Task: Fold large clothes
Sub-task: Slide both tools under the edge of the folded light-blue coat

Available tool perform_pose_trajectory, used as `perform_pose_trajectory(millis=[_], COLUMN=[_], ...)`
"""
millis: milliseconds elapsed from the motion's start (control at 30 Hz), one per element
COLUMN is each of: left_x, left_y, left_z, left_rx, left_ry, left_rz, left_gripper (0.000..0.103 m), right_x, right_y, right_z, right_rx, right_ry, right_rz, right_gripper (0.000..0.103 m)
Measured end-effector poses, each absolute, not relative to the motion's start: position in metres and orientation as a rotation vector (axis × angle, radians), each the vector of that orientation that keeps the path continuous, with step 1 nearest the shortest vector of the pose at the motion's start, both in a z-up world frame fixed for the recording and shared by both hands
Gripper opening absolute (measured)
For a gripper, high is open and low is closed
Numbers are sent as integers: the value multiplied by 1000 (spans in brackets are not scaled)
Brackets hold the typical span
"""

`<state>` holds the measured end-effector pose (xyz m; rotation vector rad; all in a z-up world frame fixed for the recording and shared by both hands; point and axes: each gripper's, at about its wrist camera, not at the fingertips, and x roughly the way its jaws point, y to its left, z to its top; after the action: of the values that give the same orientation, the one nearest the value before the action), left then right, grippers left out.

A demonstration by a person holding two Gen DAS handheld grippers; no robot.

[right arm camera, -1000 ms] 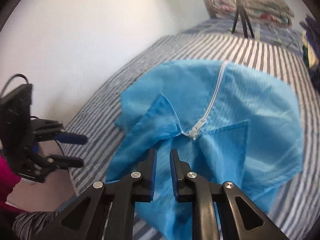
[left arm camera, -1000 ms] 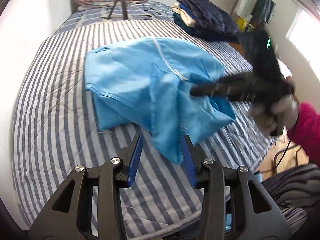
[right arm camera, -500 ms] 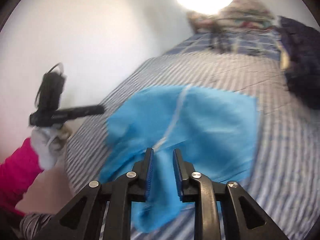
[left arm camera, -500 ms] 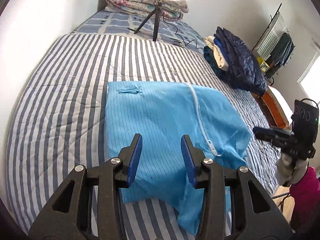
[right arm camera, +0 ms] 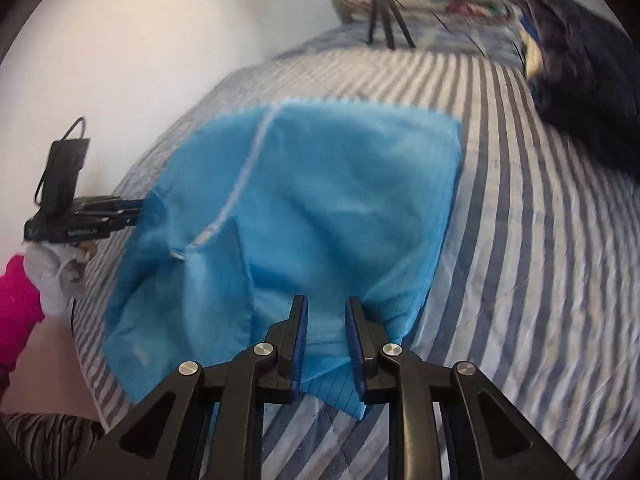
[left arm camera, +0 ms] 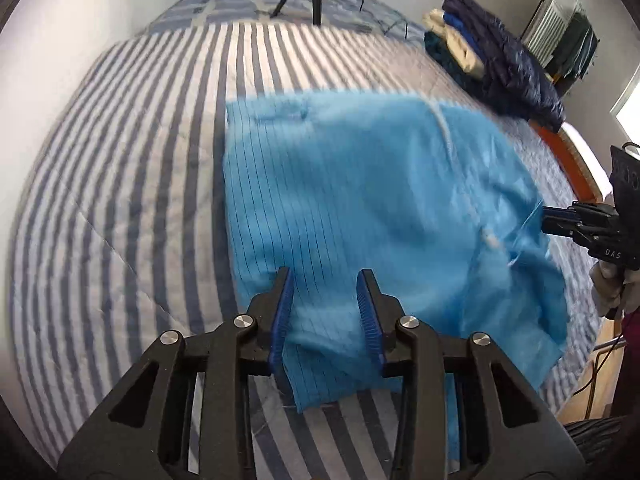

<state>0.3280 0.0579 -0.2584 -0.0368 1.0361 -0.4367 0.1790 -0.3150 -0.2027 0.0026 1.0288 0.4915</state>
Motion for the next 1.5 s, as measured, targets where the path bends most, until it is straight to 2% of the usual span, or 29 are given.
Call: perform_pose_trajectory(millis=[167, 300, 600, 700, 1000, 1300, 1500], left_x=[363, 396, 441, 438, 408, 372, 365], left_y=[48, 23, 7, 6, 34, 45, 59], left_z=[-220, -223, -278, -292, -272, -295, -281], left_rx=[-64, -51, -25, -10, -61, -10, -55], left_ry=[954, 950, 1067, 1045, 1016, 1025, 1039], left_rz=[-434, -451, -408, -421, -413, -396, -406], left_gripper=[36, 36, 35, 35, 33, 33, 33], right_x=[215, 257, 318, 325, 296, 245, 233], right_y=[-303, -275, -246, -245, -286, -326, -328], right_z=[-160, -154, -209, -233, -204, -233, -218], right_rx=[-33, -51, -108, -134, -20, 27, 12], right_ry=[887, 866, 981, 1041, 1017, 1058, 1061], right_rz=[512, 551, 560, 538, 522, 463, 460], right_gripper=[21, 21, 21, 18, 20, 20, 20])
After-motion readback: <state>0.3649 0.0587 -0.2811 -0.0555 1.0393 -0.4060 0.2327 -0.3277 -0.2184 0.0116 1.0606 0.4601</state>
